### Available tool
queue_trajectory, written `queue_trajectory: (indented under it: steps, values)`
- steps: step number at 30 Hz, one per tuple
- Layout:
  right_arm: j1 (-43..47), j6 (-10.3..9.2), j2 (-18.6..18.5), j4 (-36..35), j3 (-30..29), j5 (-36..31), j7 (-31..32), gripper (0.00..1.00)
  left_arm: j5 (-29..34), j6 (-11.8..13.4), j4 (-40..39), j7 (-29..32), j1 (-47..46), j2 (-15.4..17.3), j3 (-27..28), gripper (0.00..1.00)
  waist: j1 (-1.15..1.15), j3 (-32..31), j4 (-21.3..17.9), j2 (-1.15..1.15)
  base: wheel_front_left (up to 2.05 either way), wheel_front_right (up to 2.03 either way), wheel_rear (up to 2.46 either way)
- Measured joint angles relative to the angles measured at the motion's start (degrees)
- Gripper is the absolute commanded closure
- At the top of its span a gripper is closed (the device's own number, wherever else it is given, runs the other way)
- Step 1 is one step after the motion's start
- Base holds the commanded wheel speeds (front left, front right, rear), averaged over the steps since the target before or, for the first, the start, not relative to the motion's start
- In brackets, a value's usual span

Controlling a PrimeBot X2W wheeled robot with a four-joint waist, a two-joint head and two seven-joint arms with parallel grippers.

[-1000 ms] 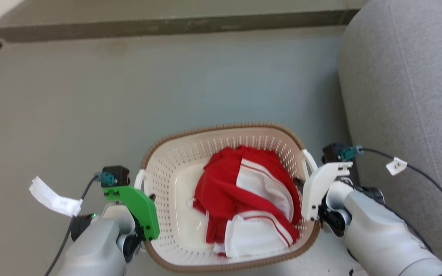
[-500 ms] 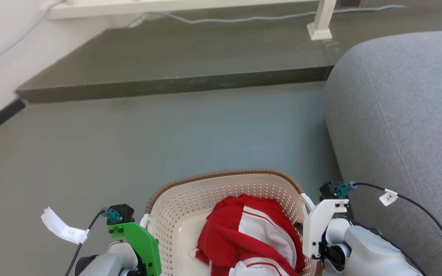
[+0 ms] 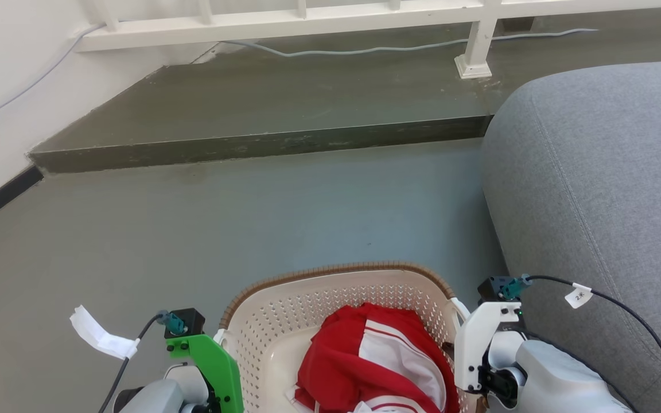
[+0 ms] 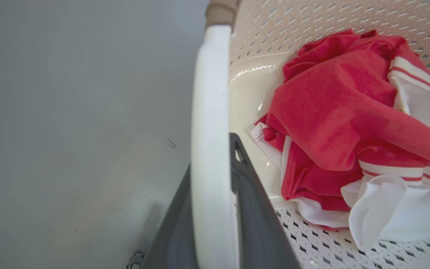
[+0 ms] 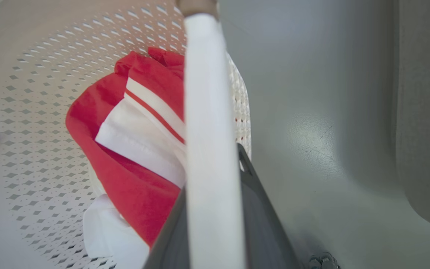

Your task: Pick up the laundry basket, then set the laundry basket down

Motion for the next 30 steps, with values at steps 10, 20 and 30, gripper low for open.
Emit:
queue_trajectory:
  steps: [10,20,30]
  values:
    - [-0.7,0.0,0.0,0.7,0.4,0.4,0.2,1.0,-0.5,0.0,-0.4,0.3,-0.4,0.1,-0.5,1.0,0.0,0.4,-0.1,0.0,0.0,0.0,0.0]
    - [-1.0,0.0,0.0,0.7,1.2,0.7,-0.3,1.0,-0.9,0.0,-0.4,0.2,-0.6,0.2,-1.1,1.0,0.0,0.7,-0.1,0.0,0.0,0.0,0.0]
    - [-1.6,0.0,0.0,0.8,1.7,1.5,-0.8,1.0,-1.1,0.0,-0.4,-0.4,-1.1,0.5,-1.8,1.0,0.0,1.3,-0.2,0.0,0.0,0.0,0.0]
